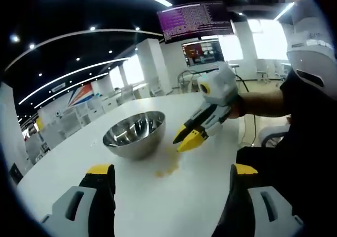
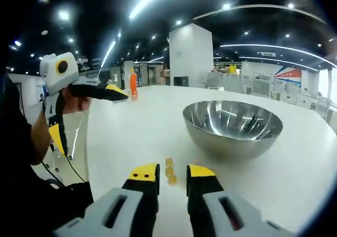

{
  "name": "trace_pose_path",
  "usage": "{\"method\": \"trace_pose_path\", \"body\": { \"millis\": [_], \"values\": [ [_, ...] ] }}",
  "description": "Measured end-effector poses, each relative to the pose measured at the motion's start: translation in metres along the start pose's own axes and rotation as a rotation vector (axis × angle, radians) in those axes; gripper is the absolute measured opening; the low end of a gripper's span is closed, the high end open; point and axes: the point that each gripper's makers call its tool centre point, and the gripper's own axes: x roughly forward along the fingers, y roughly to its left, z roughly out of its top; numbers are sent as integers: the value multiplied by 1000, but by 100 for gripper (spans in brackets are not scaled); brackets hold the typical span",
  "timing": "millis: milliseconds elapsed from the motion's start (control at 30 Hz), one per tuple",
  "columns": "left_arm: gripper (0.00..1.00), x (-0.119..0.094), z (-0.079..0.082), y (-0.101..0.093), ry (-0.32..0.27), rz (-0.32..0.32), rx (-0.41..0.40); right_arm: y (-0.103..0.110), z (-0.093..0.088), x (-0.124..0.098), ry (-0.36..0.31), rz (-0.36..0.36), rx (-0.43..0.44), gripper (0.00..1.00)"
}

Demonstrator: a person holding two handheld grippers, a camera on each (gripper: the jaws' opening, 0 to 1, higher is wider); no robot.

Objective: Pick up the QQ candy scattered on the table and place it into the stainless steel bowl on the table

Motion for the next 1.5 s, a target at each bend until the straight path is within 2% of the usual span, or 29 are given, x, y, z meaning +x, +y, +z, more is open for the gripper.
{"method": "trace_pose_path", "body": {
  "millis": [233,333,467,833,1100,1500],
  "values": [
    [90,1,-1,0,5,2,8,-24,-16,6,9,-87,-38,18],
    [90,1,-1,1,6,6,6,-31,-21,10,20,-92,-29,17],
    [90,2,-2,0,10,7,6,-32,-28,12,35,-100,-46,17],
    [90,3,-7,5,29,17,-1,-38,-30,16,26,-118,-76,16],
    [90,4,-8,5,32,15,-2,-38,-33,18,15,-127,-109,7],
    [90,6,-8,5,30,12,-4,-32,-32,18,4,-105,-93,4]
  ]
}}
